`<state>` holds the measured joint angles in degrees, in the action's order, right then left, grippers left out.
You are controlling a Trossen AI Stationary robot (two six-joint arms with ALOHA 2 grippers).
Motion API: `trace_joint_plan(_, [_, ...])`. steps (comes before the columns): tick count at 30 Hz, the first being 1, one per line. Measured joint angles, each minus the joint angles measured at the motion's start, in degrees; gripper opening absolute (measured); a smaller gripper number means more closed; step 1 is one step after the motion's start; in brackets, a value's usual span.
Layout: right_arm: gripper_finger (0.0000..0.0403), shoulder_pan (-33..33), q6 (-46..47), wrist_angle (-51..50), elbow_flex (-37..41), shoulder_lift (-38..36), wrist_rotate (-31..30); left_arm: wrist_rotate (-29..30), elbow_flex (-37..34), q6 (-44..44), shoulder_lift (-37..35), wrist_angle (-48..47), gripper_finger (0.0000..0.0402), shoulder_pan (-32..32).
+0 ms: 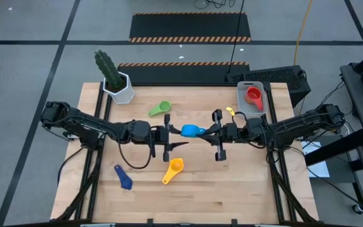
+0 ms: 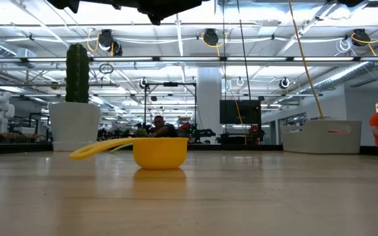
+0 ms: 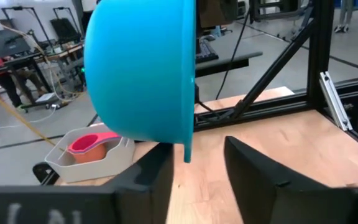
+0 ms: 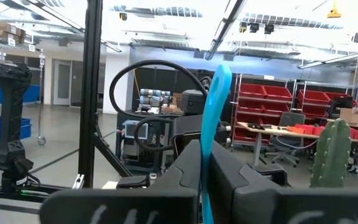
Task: Nest measuring cups in basket
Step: Stack the light blue measuring cup on top of the orange measuring cup in the gray bin
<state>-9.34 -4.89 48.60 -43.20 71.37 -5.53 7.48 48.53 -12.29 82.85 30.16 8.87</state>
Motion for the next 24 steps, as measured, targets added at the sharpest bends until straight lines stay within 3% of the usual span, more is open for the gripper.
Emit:
trace_joint_plan(10, [0.0, 0.0, -0.6, -0.5, 0.0, 0.0, 0.1, -4.7, 0.0, 2.0, -0.4, -0.4, 0.0013, -1.9])
trace_joint_plan(18, [0.0035, -0.2, -0.6, -3.1, 0.0, -0.4, -0.3, -8.3, 0.0, 1.8, -1.3, -1.2, 0.001, -3.8])
trace_joint_plan(24, [0.0084, -0.5, -1.9, -13.1, 0.0, -4.4, -0.7, -12.6, 0.1, 3.0, -5.9, -11.0, 0.0012, -6.2])
